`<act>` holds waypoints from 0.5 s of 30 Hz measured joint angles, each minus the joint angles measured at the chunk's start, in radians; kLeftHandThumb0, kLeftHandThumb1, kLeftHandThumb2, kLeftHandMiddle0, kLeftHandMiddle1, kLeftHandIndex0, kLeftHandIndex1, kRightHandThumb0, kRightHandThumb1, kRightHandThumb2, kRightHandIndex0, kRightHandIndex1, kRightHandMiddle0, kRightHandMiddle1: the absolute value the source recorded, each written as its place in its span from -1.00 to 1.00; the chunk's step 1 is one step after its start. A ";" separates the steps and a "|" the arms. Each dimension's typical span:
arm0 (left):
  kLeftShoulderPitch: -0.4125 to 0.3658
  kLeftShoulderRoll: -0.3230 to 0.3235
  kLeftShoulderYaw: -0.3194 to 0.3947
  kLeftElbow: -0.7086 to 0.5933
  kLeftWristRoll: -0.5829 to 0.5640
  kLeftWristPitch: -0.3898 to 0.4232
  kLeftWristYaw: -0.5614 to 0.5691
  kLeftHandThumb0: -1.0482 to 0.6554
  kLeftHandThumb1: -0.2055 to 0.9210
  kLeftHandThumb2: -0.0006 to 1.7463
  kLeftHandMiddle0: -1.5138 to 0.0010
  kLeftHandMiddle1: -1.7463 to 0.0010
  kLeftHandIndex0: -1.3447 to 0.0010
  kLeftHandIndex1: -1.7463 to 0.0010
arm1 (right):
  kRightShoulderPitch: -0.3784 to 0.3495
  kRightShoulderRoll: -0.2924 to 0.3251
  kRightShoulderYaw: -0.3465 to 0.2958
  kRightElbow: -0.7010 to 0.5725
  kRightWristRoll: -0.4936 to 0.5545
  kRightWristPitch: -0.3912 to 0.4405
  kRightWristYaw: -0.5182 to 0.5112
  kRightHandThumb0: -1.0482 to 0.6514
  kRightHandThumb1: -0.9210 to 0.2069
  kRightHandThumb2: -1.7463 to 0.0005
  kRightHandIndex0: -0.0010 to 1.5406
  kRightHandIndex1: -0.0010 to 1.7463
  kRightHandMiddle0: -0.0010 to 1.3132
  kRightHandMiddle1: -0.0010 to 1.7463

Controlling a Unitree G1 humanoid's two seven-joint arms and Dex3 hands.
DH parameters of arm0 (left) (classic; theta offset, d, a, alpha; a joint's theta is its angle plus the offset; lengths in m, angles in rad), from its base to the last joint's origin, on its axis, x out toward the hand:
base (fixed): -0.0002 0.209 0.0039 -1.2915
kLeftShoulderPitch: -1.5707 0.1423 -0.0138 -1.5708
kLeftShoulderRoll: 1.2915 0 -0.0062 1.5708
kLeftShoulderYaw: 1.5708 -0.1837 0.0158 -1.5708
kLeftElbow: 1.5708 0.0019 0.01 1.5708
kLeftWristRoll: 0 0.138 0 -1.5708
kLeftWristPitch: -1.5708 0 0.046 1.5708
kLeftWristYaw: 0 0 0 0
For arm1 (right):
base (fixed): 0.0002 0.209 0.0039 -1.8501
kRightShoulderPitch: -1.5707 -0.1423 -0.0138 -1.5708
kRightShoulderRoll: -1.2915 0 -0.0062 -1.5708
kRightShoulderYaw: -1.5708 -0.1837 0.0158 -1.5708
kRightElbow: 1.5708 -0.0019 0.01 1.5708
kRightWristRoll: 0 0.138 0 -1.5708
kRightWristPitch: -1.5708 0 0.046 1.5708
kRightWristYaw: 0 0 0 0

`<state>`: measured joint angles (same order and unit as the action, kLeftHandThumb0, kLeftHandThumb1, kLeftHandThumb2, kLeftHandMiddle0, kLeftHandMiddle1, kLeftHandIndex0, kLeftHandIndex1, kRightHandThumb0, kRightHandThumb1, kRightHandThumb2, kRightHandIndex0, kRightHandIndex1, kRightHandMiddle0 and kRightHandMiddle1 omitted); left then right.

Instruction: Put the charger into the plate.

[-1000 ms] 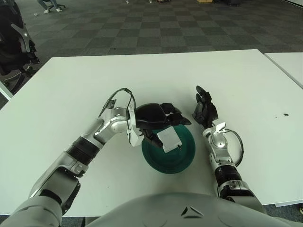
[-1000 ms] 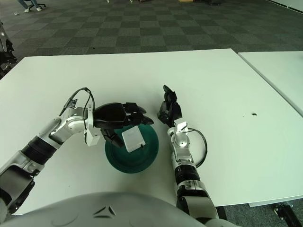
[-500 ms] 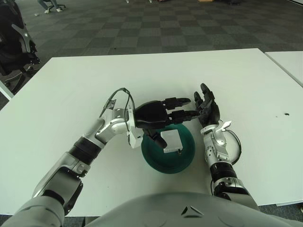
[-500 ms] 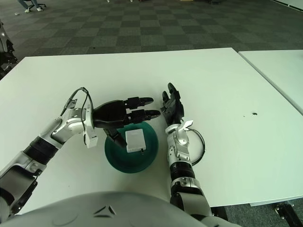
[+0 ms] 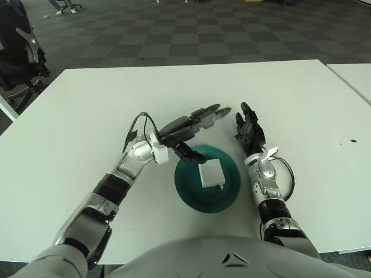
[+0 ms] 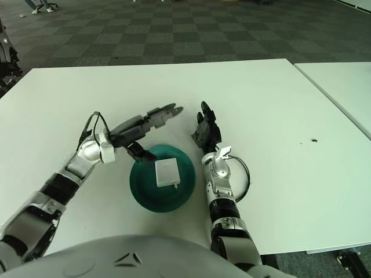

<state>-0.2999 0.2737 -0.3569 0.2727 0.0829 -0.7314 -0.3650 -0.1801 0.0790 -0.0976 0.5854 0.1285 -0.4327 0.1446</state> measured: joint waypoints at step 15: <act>0.263 -0.302 0.301 -0.078 -0.463 0.294 0.239 -0.92 1.00 0.12 0.93 1.00 1.00 0.63 | 0.023 -0.012 0.030 -0.002 -0.072 0.013 -0.067 -0.66 -1.00 -0.16 -0.88 -0.99 -1.00 -0.67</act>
<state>-0.0368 -0.0283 -0.0557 0.1951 -0.3804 -0.4373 -0.1260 -0.1576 0.0674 -0.0679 0.5832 0.0566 -0.4201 0.0776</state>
